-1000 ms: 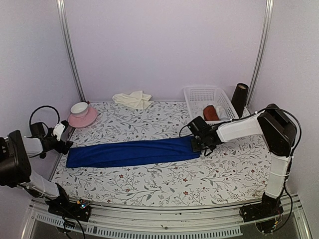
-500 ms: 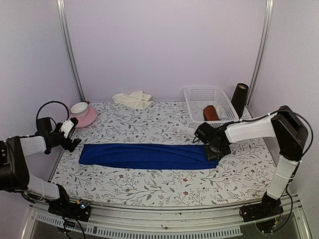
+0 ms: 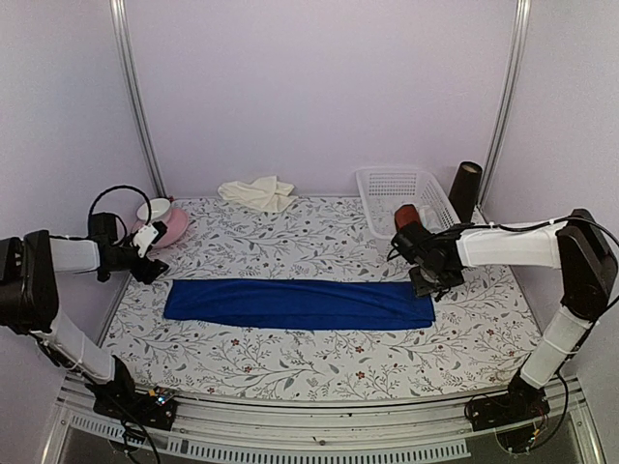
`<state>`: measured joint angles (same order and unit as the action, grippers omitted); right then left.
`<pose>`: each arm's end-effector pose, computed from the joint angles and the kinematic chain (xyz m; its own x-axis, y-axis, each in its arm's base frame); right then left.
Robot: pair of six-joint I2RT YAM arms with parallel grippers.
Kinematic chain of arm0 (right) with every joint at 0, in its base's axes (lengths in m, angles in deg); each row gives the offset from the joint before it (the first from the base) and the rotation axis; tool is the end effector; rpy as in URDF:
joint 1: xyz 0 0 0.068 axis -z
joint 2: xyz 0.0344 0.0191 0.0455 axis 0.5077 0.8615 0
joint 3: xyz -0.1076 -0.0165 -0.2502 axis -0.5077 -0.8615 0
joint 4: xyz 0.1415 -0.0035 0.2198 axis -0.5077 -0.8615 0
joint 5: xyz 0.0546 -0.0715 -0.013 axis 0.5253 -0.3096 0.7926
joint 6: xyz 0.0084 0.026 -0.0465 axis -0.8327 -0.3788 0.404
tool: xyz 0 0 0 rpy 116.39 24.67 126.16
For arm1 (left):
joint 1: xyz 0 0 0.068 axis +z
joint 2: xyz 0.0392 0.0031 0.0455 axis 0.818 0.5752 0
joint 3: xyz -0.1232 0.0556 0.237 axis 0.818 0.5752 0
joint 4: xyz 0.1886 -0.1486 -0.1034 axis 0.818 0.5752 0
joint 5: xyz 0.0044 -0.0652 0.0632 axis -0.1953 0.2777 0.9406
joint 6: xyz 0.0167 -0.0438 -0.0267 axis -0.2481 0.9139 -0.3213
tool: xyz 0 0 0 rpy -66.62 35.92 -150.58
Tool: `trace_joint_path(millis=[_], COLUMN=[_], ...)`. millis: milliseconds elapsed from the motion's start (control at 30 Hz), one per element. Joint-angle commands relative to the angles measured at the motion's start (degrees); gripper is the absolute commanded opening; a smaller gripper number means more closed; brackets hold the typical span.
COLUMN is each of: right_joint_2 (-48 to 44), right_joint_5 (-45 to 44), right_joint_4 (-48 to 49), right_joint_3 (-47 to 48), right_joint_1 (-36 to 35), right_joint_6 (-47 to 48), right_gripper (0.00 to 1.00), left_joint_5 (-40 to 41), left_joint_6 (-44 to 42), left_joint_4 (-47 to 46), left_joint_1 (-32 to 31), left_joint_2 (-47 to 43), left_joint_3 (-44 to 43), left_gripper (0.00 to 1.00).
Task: Roll the towels
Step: Move the towel to the center of the board, then smooth out the towel at the center of the board.
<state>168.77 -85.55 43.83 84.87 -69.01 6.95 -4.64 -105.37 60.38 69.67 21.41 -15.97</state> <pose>0.2541 0.1747 0.1757 -0.8607 -0.2383 -0.4499 -0.0215 0.9000 -0.4354 0.2855 0.0606 0.1752 -0.4495 0.5753 -0.6834 0.5314 0.7871 0.3130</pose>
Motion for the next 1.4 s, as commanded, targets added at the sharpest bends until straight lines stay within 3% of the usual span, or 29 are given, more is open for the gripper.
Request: trace_joint_path(millis=[0,133,300,433,600,800,1100,1367], right_joint_2=[-6.24,-7.79,-1.93,6.15,12.19,15.60,17.72,18.87], right_joint_5=[1.01,10.24,21.45,24.00,25.13,24.71,24.12,23.40], right_joint_4=[7.03,17.28,25.59,25.91,25.83,24.69,23.68,22.26], right_joint_3=[0.69,-1.19,-0.33,3.46,5.82,7.11,7.07,7.51], right_joint_1=[-2.35,-6.73,-12.04,-14.64,-15.39,-15.49,-15.52,-15.77], right_joint_6=[3.02,9.43,14.09,14.59,13.08,13.37,13.39,13.54], right_gripper=[0.65,0.57,0.49,0.45,0.43,0.43,0.43,0.44], left_joint_5=[-3.41,-5.94,-4.60,-3.21,-2.95,-3.48,-3.90,-4.59], left_joint_6=[-2.69,-6.59,-7.17,-5.94,-4.65,-3.91,-3.67,-2.92], left_joint_4=[6.47,9.73,9.85,9.64,10.88,12.46,16.57,16.93], left_joint_1=[-1.57,-1.77,-2.17,-2.76,-2.83,-2.92,-2.84,-2.91], left_joint_2=[3.10,3.35,5.26,8.14,10.07,11.53,12.68,13.66], left_joint_3=[-1.83,-1.37,-1.58,-2.80,-4.25,-5.18,-7.13,-8.23], left_gripper=[0.78,0.71,0.60,0.47,0.40,0.18,0.18,0.26])
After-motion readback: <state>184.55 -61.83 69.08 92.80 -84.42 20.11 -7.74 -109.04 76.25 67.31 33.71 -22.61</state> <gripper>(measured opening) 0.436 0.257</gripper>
